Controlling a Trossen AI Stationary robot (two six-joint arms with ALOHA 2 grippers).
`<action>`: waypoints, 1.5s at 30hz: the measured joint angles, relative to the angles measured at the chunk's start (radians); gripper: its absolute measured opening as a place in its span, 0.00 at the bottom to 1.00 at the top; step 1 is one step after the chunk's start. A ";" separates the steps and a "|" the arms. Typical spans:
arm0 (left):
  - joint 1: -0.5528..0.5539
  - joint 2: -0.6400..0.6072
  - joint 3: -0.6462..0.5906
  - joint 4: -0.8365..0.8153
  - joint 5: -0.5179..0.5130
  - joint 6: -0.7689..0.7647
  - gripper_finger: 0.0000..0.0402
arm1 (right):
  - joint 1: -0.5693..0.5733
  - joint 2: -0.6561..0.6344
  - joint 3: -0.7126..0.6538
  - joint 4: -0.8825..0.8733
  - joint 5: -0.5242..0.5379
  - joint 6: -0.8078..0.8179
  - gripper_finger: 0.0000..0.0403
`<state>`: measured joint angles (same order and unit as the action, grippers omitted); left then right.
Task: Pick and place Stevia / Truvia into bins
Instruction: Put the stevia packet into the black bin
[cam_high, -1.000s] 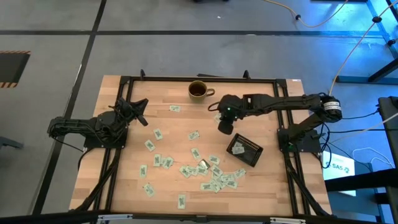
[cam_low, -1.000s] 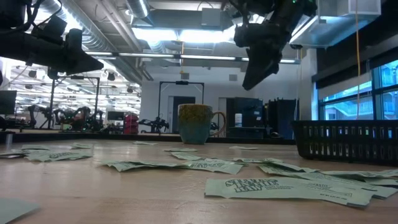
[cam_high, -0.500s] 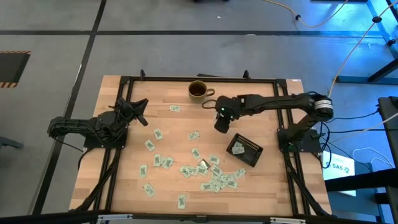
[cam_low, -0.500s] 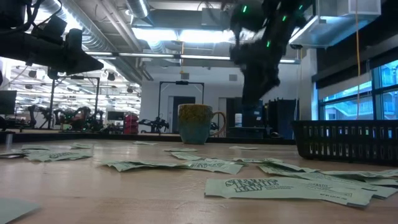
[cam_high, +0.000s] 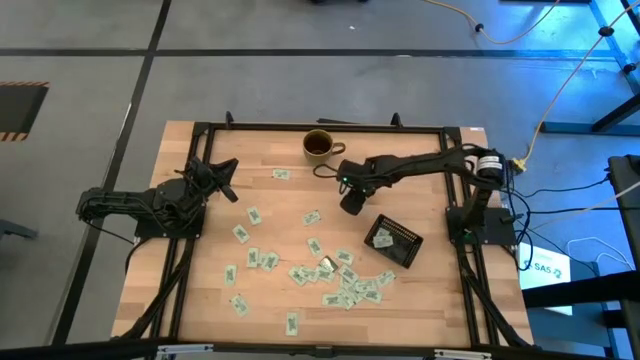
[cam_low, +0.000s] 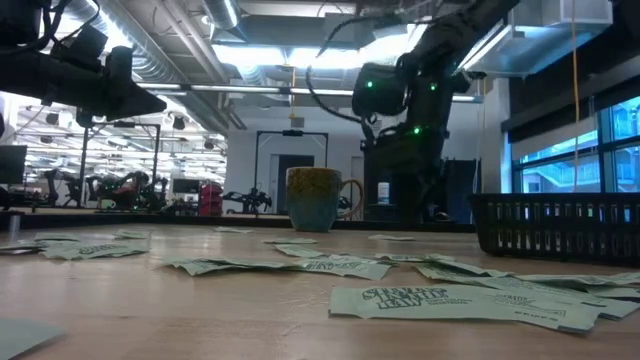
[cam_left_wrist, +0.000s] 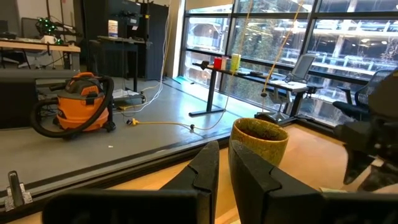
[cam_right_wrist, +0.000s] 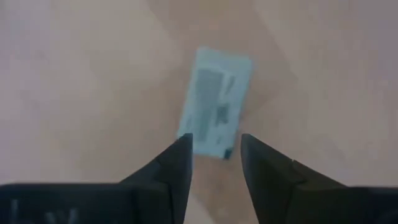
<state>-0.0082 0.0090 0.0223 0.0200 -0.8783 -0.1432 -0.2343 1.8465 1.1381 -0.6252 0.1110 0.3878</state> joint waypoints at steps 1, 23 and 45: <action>0.000 0.000 0.000 0.000 0.000 0.000 0.08 | -0.003 0.007 0.000 0.001 0.001 0.000 0.33; 0.000 0.000 0.000 0.000 -0.003 0.000 0.08 | -0.002 0.051 0.016 -0.050 -0.021 -0.111 0.05; 0.000 0.000 0.000 0.000 -0.001 0.000 0.08 | 0.270 -0.344 0.064 -0.508 -0.112 -0.510 0.01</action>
<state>-0.0086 0.0090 0.0223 0.0196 -0.8795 -0.1432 0.0356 1.5023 1.2021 -1.1330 -0.0008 -0.1218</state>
